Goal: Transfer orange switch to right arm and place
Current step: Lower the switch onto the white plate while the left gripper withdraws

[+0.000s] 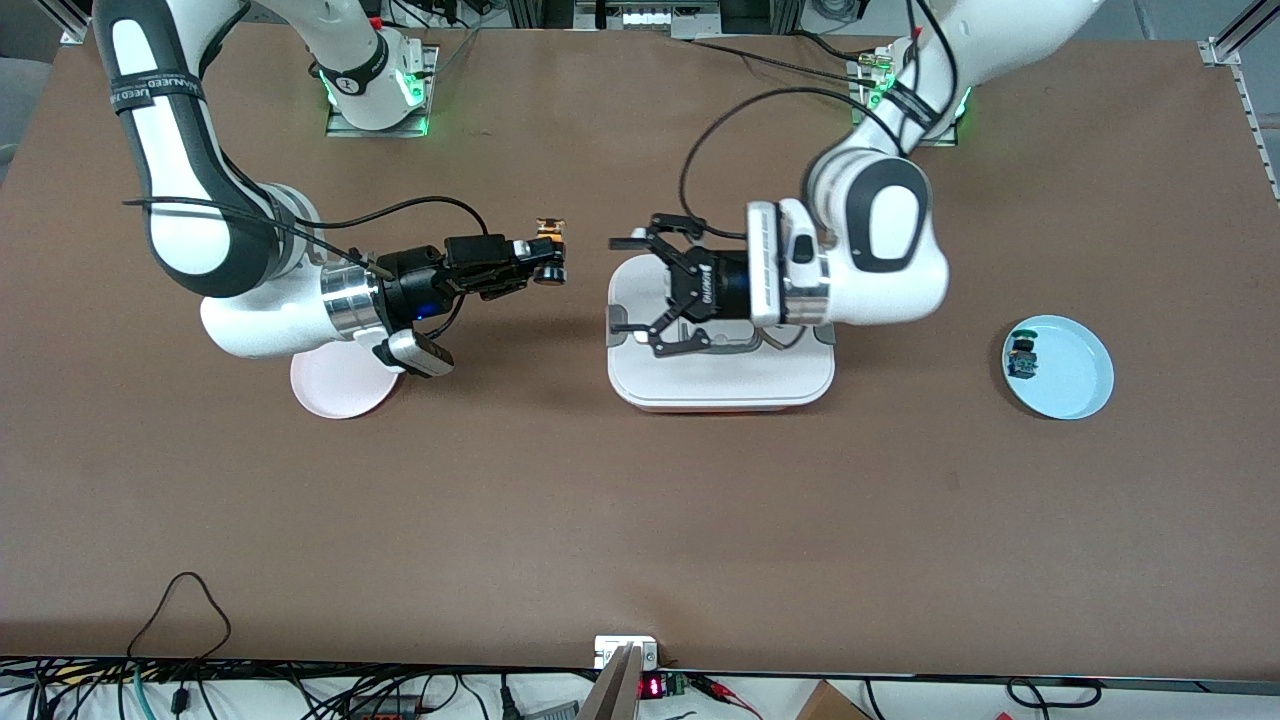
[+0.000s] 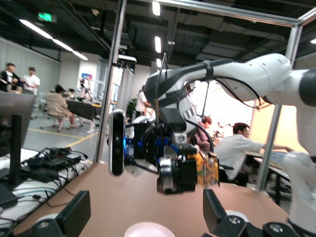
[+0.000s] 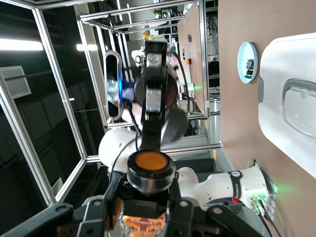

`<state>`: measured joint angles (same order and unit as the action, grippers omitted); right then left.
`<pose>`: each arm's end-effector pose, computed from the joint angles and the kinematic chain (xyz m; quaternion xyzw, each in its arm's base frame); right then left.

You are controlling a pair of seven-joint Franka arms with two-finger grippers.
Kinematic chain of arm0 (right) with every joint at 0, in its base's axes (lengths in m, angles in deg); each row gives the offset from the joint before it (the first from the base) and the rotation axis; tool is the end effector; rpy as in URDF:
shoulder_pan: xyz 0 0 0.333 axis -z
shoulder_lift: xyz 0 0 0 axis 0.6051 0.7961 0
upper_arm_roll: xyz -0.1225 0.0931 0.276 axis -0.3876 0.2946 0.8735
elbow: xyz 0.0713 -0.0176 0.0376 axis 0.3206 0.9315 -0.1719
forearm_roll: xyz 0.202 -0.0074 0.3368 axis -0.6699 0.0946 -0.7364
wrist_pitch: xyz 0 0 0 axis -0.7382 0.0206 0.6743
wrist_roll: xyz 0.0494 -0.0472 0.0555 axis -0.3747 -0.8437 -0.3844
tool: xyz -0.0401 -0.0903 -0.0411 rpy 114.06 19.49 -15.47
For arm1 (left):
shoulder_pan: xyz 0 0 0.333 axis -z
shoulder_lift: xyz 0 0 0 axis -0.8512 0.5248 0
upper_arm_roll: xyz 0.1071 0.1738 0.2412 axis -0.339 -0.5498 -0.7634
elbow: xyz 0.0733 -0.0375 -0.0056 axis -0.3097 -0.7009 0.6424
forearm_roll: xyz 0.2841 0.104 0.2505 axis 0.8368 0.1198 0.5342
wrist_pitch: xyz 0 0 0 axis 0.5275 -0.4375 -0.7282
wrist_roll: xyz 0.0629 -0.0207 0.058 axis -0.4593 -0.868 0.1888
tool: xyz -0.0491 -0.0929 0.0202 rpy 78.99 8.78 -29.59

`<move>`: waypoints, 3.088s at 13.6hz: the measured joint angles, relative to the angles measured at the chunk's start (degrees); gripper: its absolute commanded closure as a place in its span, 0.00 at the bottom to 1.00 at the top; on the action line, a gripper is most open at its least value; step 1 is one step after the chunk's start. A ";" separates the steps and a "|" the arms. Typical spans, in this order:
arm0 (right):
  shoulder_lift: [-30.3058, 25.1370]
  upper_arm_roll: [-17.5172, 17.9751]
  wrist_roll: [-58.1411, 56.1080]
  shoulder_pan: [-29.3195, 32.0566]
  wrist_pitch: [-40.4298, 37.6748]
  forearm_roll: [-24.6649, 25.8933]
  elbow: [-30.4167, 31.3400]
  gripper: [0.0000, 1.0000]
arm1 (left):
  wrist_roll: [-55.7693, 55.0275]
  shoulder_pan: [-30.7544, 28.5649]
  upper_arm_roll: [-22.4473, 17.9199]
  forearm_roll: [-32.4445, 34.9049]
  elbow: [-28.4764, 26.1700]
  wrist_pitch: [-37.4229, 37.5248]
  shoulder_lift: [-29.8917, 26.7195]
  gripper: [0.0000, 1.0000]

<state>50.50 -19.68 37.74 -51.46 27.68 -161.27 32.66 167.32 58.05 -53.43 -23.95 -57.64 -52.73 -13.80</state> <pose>0.5843 0.2675 0.4090 -0.7018 -0.0461 0.1287 0.6992 0.5902 -0.3459 0.4053 0.5409 -0.4533 0.4560 0.5422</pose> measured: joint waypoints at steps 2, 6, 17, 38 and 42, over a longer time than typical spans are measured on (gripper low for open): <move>-0.84 -0.05 0.00 0.68 0.00 2.80 0.00 1.00 | -5.02 -3.03 -0.03 7.62 0.02 3.51 -0.64 0.00; -3.23 -0.18 -0.32 4.00 -0.10 14.60 -0.66 1.00 | -18.48 -6.31 -0.07 25.66 0.05 8.67 -3.46 0.00; -8.93 -0.28 -20.01 7.83 1.38 74.11 -6.07 1.00 | -65.06 -10.35 -0.37 84.60 3.91 34.65 -8.59 0.00; -3.83 -0.24 -52.37 9.63 50.30 97.50 23.48 1.00 | -111.20 -11.14 -3.58 113.34 36.56 37.33 -0.34 0.00; -1.37 -0.26 -52.38 9.64 56.01 99.51 25.45 1.00 | -120.67 -11.12 -3.48 110.45 37.30 41.20 -0.57 0.00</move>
<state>49.13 -19.94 -14.63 -41.82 83.69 -61.77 58.11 46.66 46.94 -56.91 86.50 -20.34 -11.54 -14.37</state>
